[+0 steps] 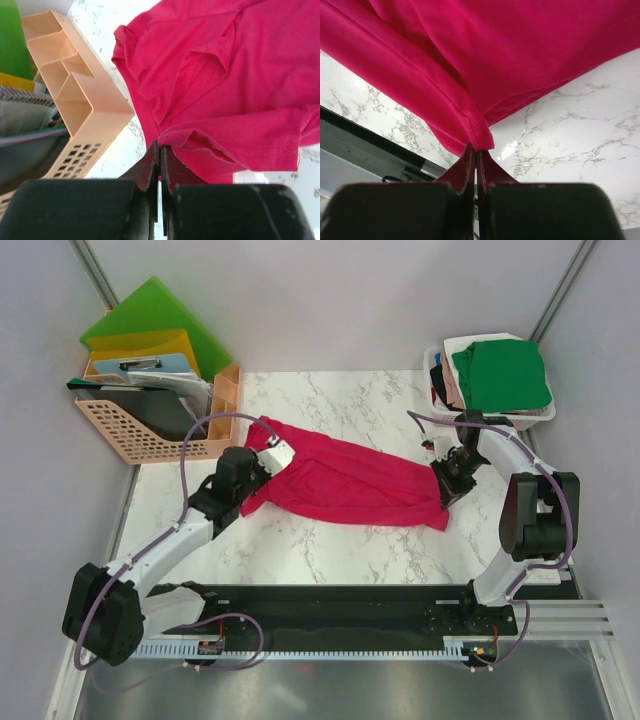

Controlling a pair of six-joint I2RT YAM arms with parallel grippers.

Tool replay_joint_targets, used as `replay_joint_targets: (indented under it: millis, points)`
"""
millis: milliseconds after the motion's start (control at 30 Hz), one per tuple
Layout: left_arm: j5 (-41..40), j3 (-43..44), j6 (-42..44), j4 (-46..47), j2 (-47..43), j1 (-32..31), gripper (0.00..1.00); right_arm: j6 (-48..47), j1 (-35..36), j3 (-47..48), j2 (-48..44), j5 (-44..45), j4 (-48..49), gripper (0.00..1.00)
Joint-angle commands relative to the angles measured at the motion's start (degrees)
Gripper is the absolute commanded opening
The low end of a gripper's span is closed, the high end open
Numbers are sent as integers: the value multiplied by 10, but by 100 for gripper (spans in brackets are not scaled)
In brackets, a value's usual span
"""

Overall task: Fold and stack the t-shirts
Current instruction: Fold the other side of the tshirt into a rectangle

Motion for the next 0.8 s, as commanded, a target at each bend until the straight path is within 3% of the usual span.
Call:
replay_joint_targets:
  millis: [0, 333, 600, 667, 733, 767]
  points:
    - [0, 41, 25, 72, 49, -1, 2, -27, -24, 2, 2, 10, 8, 0]
    - [1, 93, 37, 147, 195, 7, 2, -36, -46, -23, 22, 12, 29, 0]
    - [16, 142, 44, 134, 226, 25, 2, -31, -48, -31, 56, 13, 56, 0]
    - [19, 143, 45, 129, 223, 25, 2, -29, -48, -20, 66, 3, 54, 13]
    - [21, 138, 44, 129, 221, 25, 2, -33, -48, -18, 65, -9, 53, 37]
    - [21, 136, 43, 132, 221, 25, 2, -33, -48, -19, 62, -13, 57, 37]
